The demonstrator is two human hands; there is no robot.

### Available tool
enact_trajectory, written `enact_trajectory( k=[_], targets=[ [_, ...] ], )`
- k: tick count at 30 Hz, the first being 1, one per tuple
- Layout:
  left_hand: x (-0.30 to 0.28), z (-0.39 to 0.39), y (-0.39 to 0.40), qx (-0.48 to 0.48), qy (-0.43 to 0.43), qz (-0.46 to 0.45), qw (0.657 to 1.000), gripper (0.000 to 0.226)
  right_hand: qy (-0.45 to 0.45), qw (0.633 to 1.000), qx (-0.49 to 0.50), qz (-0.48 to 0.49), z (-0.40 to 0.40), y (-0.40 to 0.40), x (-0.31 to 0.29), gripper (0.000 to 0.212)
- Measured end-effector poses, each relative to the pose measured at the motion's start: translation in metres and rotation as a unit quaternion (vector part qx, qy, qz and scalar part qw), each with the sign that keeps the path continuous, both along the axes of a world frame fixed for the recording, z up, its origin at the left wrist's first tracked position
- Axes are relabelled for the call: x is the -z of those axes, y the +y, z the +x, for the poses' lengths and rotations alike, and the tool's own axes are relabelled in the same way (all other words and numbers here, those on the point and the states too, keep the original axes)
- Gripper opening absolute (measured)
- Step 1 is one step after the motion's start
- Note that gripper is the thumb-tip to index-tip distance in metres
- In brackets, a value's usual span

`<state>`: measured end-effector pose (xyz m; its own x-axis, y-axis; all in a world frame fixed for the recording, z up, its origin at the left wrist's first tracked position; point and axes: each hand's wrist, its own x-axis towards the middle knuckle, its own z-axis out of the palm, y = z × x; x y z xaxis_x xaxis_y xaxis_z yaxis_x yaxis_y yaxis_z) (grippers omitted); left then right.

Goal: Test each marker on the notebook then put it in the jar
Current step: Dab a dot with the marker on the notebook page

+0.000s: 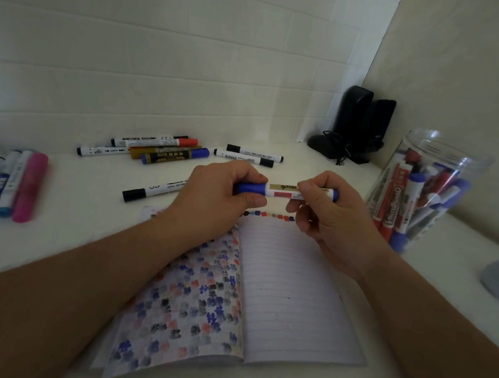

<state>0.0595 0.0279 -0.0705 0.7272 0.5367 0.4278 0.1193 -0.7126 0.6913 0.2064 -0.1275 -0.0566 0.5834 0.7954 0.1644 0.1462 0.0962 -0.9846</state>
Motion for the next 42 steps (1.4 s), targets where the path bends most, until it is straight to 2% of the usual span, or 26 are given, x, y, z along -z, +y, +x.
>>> enact_trajectory(
  k=[8, 13, 16, 18, 20, 21, 23, 25, 27, 28, 31, 34, 37, 42],
  targets=[
    [0.001, 0.004, 0.006, -0.003, 0.001, 0.059, 0.998, 0.027, 0.011, 1.000, -0.015, -0.003, -0.003, 0.001, 0.002, 0.016],
    [0.003, 0.002, 0.010, 0.025, 0.003, 0.054, 0.998, 0.028, -0.012, 0.999, -0.018, -0.035, -0.007, -0.005, -0.001, 0.018],
    [0.002, 0.001, 0.011, 0.044, -0.030, 0.081, 0.995, 0.029, 0.089, 0.991, -0.083, -0.060, -0.014, -0.010, -0.011, 0.023],
    [0.001, 0.001, 0.009, 0.063, -0.052, 0.135, 0.987, 0.028, 0.147, 0.980, -0.113, -0.077, -0.020, -0.012, -0.017, 0.023],
    [0.003, 0.003, 0.007, 0.072, -0.063, 0.178, 0.979, 0.031, 0.116, 0.984, -0.112, -0.080, -0.026, -0.011, -0.017, 0.012],
    [0.004, 0.003, 0.006, 0.072, -0.067, 0.180, 0.979, 0.036, 0.107, 0.986, -0.105, -0.079, -0.028, -0.010, -0.017, 0.014],
    [0.005, 0.004, 0.007, 0.062, -0.060, 0.165, 0.982, 0.053, 0.088, 0.988, -0.083, -0.093, -0.031, -0.011, -0.023, 0.030],
    [0.006, 0.004, 0.009, 0.057, -0.029, 0.144, 0.988, 0.065, 0.013, 0.992, -0.054, -0.110, -0.031, -0.017, -0.036, 0.055],
    [0.009, 0.003, 0.012, 0.064, 0.007, 0.125, 0.990, 0.060, -0.076, 0.993, -0.008, -0.084, -0.031, -0.029, -0.059, 0.068],
    [0.010, 0.003, 0.012, 0.071, 0.020, 0.119, 0.990, 0.055, -0.118, 0.991, 0.023, -0.051, -0.032, -0.037, -0.074, 0.066],
    [0.014, 0.003, 0.010, 0.090, 0.029, 0.119, 0.988, 0.046, -0.230, 0.961, 0.141, 0.066, -0.025, -0.065, -0.124, 0.044],
    [0.014, 0.004, 0.008, 0.100, 0.037, 0.113, 0.988, 0.040, -0.350, 0.895, 0.259, 0.098, 0.002, -0.091, -0.162, 0.041],
    [0.015, 0.003, 0.009, 0.106, 0.042, 0.105, 0.988, 0.034, -0.412, 0.849, 0.331, 0.022, 0.033, -0.102, -0.166, 0.046],
    [0.017, 0.002, 0.010, 0.096, 0.050, 0.098, 0.989, 0.028, -0.415, 0.848, 0.302, -0.133, 0.054, -0.100, -0.140, 0.047]
  ],
)
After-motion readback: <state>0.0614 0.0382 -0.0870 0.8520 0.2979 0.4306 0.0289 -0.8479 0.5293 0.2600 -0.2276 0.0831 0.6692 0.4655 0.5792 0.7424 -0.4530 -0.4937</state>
